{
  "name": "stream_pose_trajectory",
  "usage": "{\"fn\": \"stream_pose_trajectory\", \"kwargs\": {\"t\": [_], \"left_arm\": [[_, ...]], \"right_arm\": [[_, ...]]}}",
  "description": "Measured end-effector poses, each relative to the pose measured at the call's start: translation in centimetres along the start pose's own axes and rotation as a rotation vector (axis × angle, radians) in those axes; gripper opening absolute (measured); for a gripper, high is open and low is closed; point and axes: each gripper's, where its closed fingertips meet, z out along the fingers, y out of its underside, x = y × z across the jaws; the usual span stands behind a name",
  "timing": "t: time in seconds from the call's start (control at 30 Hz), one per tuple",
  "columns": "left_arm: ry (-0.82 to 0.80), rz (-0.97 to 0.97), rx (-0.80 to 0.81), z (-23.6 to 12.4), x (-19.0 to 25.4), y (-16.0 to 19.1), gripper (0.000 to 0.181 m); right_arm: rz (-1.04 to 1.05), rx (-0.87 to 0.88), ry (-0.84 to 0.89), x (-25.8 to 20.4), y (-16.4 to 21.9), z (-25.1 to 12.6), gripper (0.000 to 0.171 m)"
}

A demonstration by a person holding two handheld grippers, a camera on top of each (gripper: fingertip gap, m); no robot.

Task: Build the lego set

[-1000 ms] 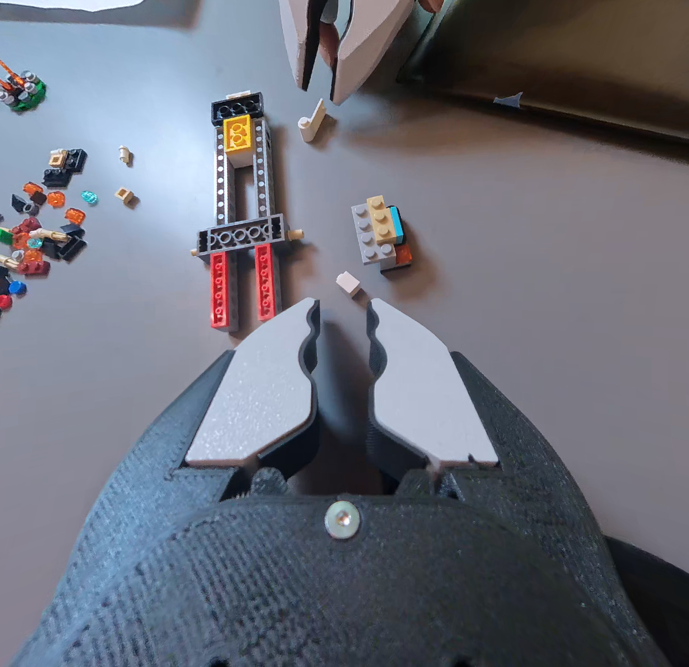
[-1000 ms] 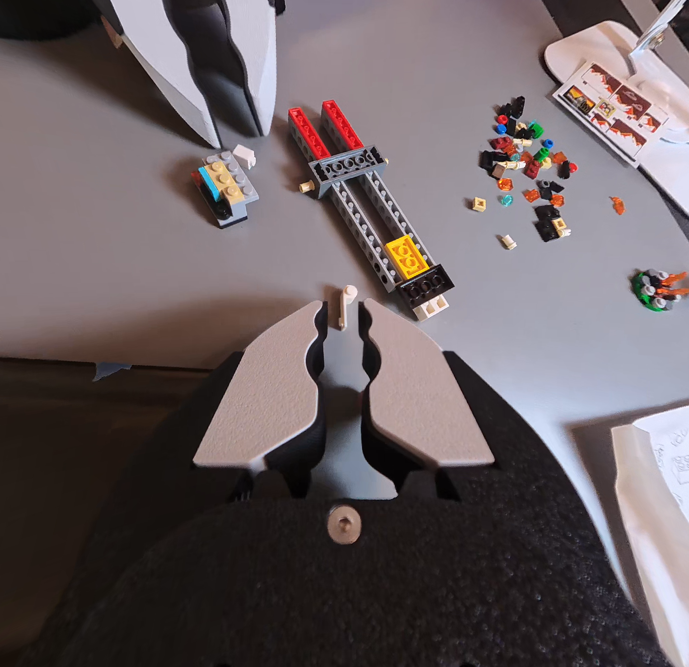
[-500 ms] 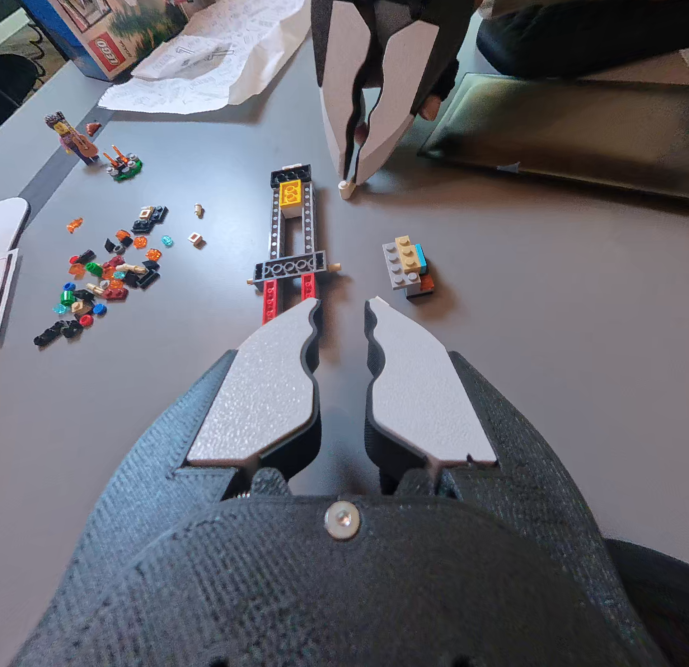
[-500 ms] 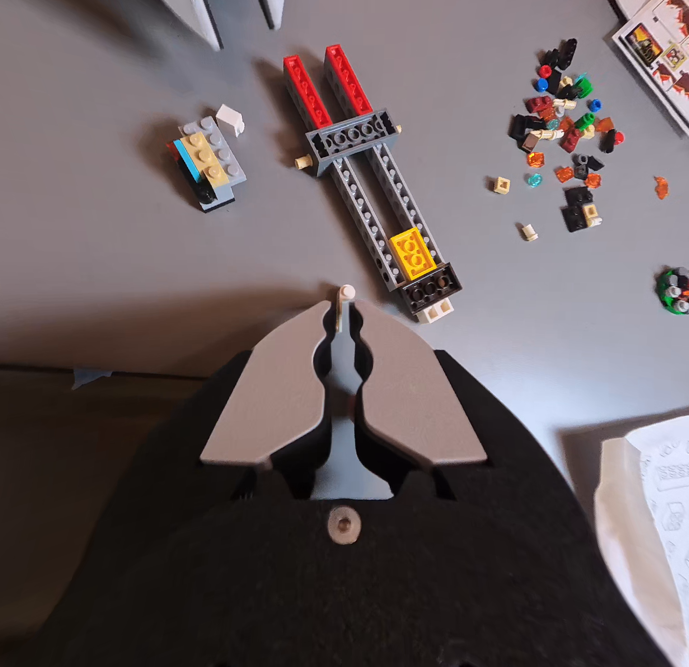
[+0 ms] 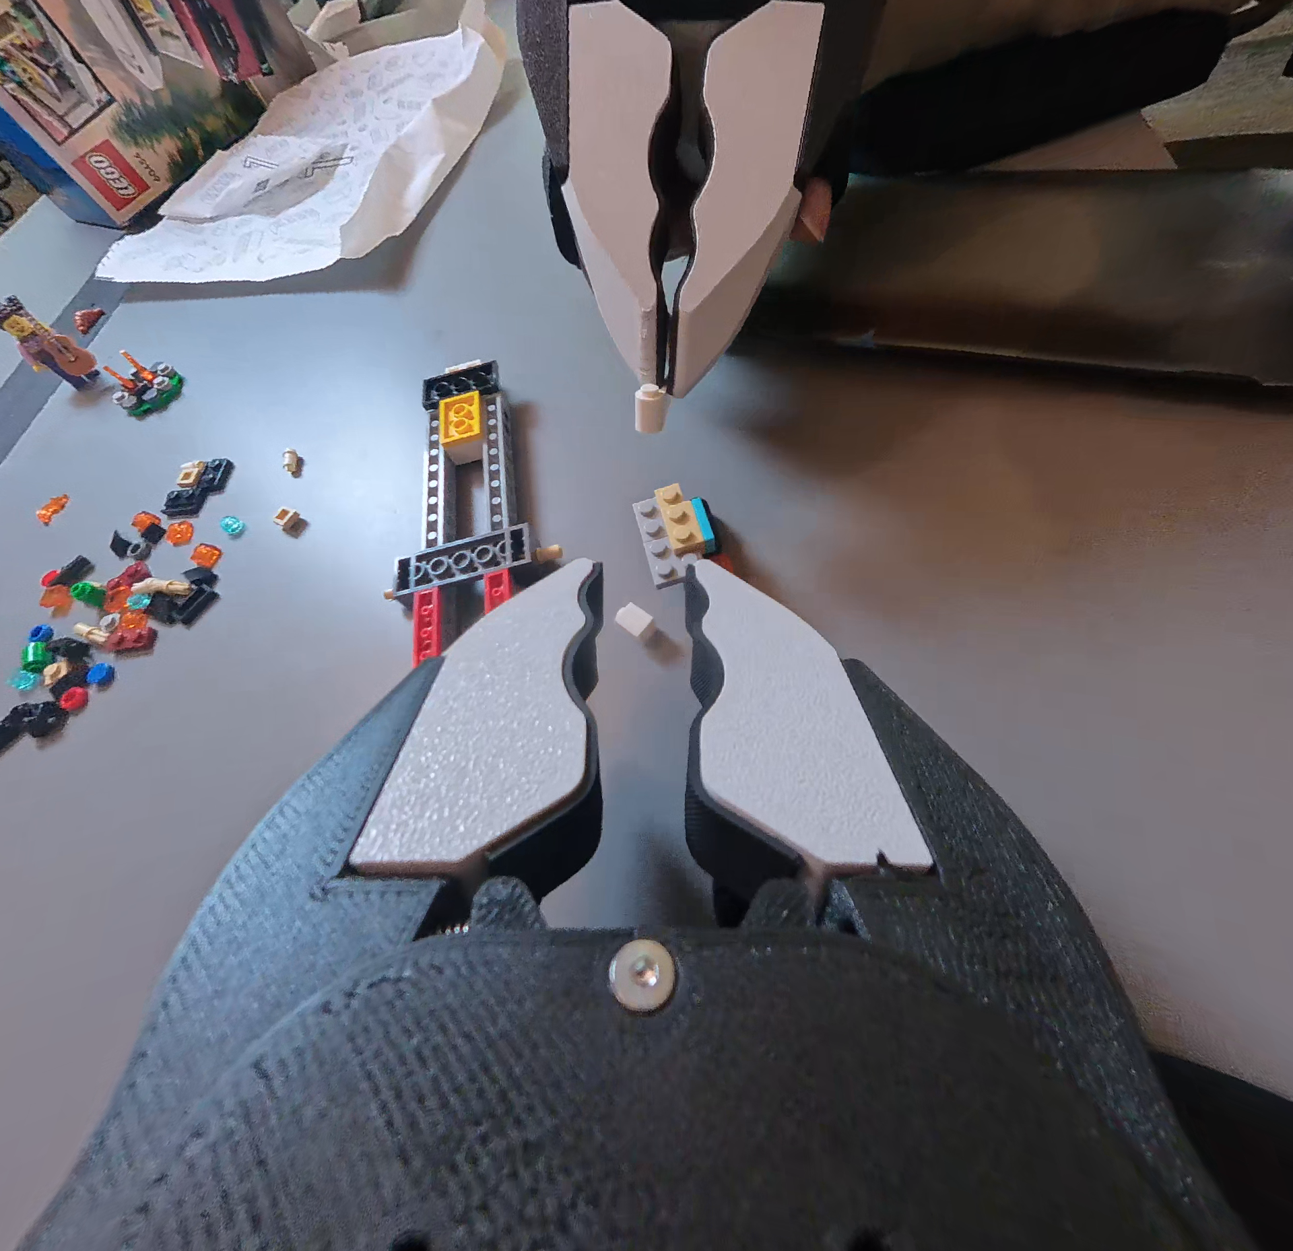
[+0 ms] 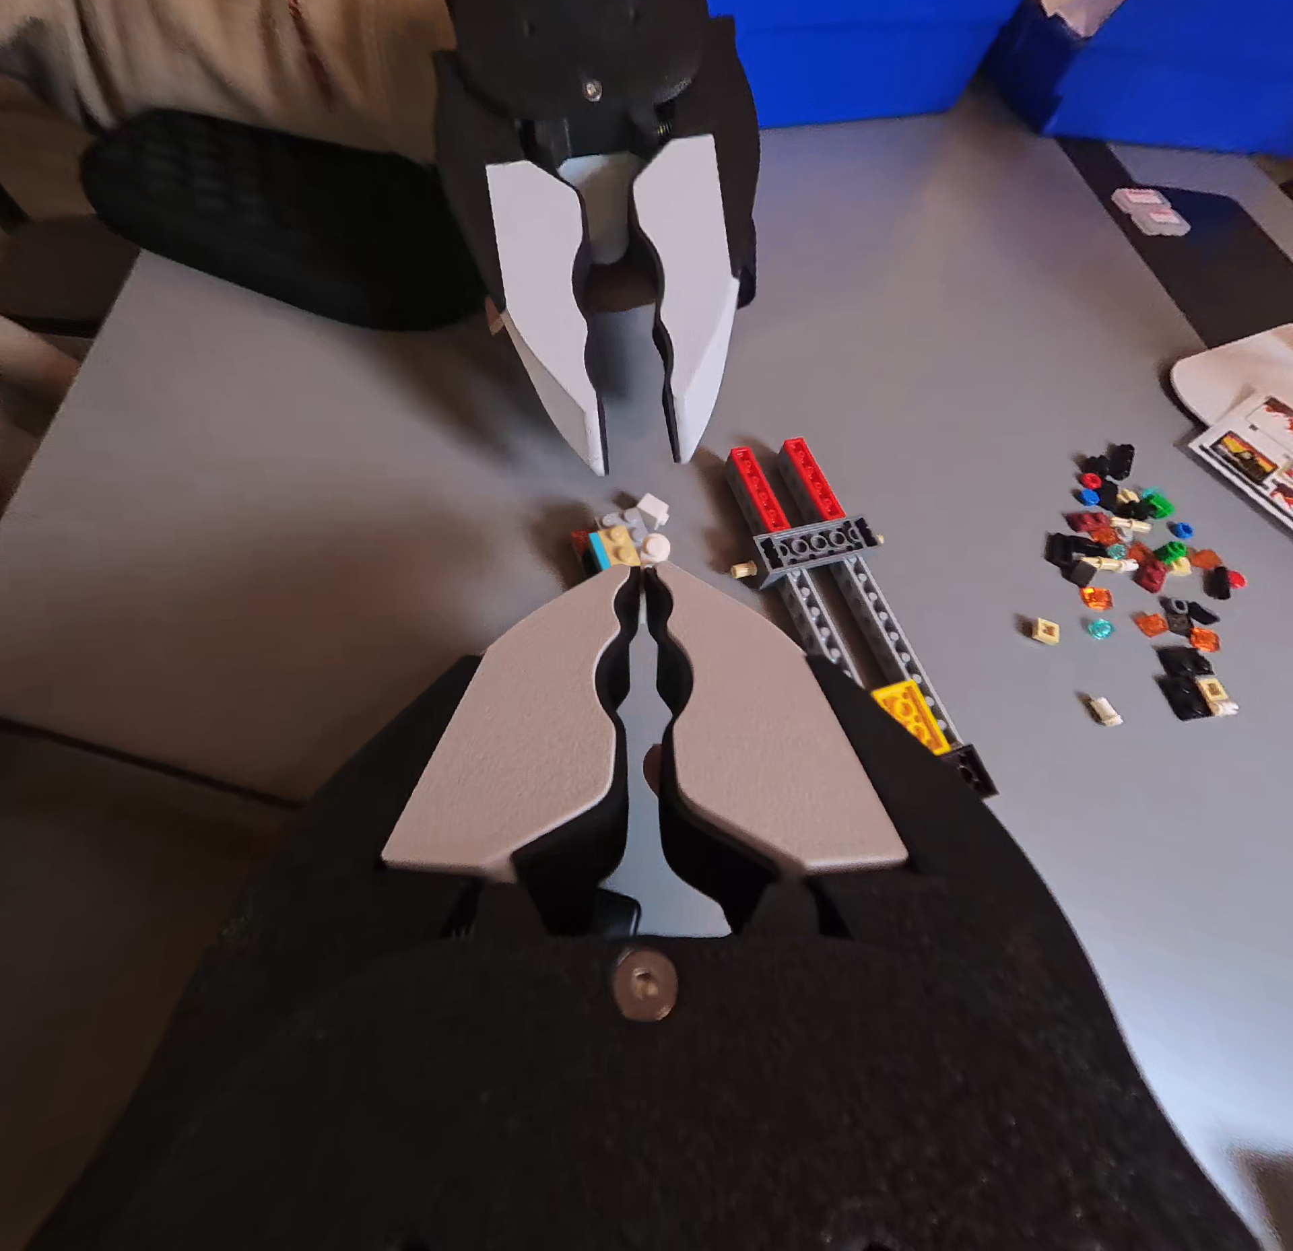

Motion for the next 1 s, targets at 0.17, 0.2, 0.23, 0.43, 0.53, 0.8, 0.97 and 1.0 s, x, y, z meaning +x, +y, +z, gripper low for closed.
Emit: {"fn": "stream_pose_trajectory", "kwargs": {"t": [0.17, 0.2, 0.23, 0.43, 0.53, 0.8, 0.97, 1.0], "left_arm": [[0.031, -0.013, 0.025, 1.4, -0.1, -0.8, 0.025], [0.028, -0.032, 0.067, 1.6, -0.6, -1.7, 0.025], [0.037, -0.064, 0.109, 1.6, -1.1, -2.5, 0.024], [0.007, -0.114, 0.18, 0.4, -2.6, -3.0, 0.022], [-0.017, -0.126, 0.181, -0.2, -2.2, -2.7, 0.022], [-0.019, -0.076, 0.157, 0.1, -1.7, -2.3, 0.023], [0.026, -0.104, 0.241, -0.4, -0.6, -3.9, 0.02], [0.043, -0.13, 0.267, -0.6, -0.5, -4.4, 0.019]], "right_arm": [[-0.006, 0.004, 0.024, 0.5, -0.3, 0.0, 0.001], [-0.011, 0.009, 0.034, 0.8, -0.6, 0.0, 0.001], [-0.017, 0.018, 0.04, 1.1, -1.1, -0.1, 0.001], [-0.063, 0.076, 0.04, 2.3, -3.9, 0.6, 0.001], [-0.061, 0.134, 0.051, 2.6, -4.5, 1.6, 0.001], [0.0, 0.128, 0.023, 1.2, -3.3, 1.6, 0.001], [0.106, 0.256, 0.028, 1.2, -4.8, 0.9, 0.001], [0.133, 0.293, 0.032, 1.4, -5.4, 0.6, 0.001]]}}
